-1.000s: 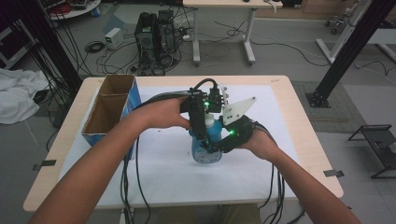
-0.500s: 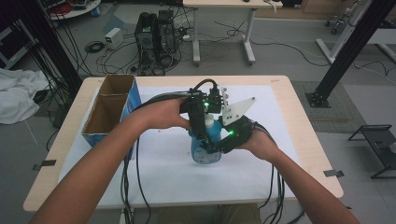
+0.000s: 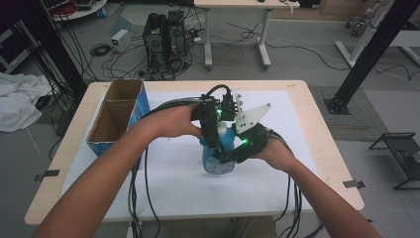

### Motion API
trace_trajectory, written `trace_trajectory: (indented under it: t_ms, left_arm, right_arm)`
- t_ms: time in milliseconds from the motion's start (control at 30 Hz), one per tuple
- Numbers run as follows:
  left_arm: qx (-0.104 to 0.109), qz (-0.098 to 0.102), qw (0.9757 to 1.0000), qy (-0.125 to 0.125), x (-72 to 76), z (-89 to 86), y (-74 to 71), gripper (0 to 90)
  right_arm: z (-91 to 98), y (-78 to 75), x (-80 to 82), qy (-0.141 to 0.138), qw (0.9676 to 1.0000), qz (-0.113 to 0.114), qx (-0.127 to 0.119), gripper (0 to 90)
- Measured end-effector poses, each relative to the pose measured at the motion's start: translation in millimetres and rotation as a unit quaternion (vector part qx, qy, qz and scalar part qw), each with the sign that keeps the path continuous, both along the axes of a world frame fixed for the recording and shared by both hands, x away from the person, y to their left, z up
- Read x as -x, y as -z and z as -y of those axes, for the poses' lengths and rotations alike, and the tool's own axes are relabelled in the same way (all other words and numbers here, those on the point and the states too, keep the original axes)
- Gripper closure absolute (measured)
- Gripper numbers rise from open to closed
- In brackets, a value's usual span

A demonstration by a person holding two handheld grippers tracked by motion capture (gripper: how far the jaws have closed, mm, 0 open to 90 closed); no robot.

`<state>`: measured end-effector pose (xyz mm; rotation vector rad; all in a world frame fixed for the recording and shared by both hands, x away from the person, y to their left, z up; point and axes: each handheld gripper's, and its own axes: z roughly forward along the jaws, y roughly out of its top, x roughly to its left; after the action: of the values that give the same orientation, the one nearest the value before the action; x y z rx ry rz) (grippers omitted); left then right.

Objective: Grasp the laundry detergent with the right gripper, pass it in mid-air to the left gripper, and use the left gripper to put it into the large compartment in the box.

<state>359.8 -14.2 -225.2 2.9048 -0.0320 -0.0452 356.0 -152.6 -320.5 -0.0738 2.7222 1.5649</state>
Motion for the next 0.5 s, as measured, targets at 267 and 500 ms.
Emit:
trace_trajectory:
  t_ms: [267,500]
  left_arm:
    - [-0.001,0.000,1.0000,0.006,0.7,0.6,-0.2,34.0]
    - [-0.004,0.004,0.9999,0.011,1.7,1.7,0.1,37.0]
  right_arm:
    - [-0.8,0.1,-0.1,-0.002,1.0000,0.008,-0.001,44.2]
    - [0.0,0.0,1.0,-0.003,1.0000,0.001,0.003,44.2]
